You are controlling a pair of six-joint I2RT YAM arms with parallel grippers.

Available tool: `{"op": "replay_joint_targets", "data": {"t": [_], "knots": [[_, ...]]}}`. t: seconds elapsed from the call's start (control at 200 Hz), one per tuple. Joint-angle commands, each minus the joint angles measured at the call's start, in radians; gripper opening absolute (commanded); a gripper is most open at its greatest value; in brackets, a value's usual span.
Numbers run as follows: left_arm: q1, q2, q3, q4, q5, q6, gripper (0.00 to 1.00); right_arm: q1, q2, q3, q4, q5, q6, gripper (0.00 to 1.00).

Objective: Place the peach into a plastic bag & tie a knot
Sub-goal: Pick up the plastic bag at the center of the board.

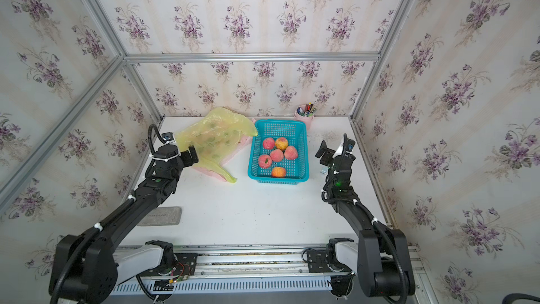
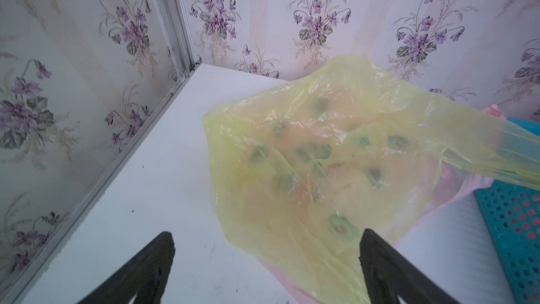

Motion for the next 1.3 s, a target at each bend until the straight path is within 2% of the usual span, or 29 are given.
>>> {"op": "replay_joint_targets", "data": {"t": [0.0,0.05,0.12,0.175,0.295,0.44,0.505,0.555,0.604,0.814,0.979,1.294], "knots": [[-0.003,-0.051,0.090,-0.292,0.299,-0.134,0.99,-0.004,-0.049,0.070,-0.322,-0.178,0.164,0.86],[-0.017,-0.021,0.164,-0.389,0.410,-0.130,0.98,-0.002,-0.064,0.100,-0.363,-0.290,0.164,0.80],[-0.061,0.062,0.295,-0.544,0.475,-0.076,0.87,0.017,-0.076,0.136,-0.411,-0.360,0.165,0.77],[-0.122,0.145,0.409,-0.662,0.415,-0.008,0.78,0.042,-0.071,0.170,-0.450,-0.372,0.157,0.78],[-0.216,0.357,0.608,-0.780,0.320,0.093,0.70,0.095,-0.025,0.239,-0.512,-0.372,0.144,0.83],[-0.262,0.613,0.843,-0.846,0.236,0.169,0.60,0.155,0.024,0.257,-0.499,-0.374,0.142,0.86],[-0.269,0.719,0.931,-0.867,0.193,0.202,0.59,0.168,0.042,0.262,-0.495,-0.377,0.147,0.86],[-0.279,0.790,0.995,-0.892,0.146,0.230,0.64,0.173,0.054,0.265,-0.491,-0.383,0.148,0.87],[-0.287,0.846,1.028,-0.898,0.108,0.254,0.70,0.176,0.061,0.268,-0.490,-0.385,0.146,0.87],[-0.291,0.988,1.089,-0.885,0.052,0.270,0.71,0.180,0.088,0.286,-0.487,-0.383,0.134,0.91],[-0.293,1.066,1.139,-0.876,-0.025,0.276,0.64,0.180,0.121,0.306,-0.476,-0.413,0.144,0.90],[-0.287,1.170,1.189,-0.861,-0.108,0.304,0.63,0.179,0.127,0.329,-0.480,-0.400,0.146,0.87]]}}
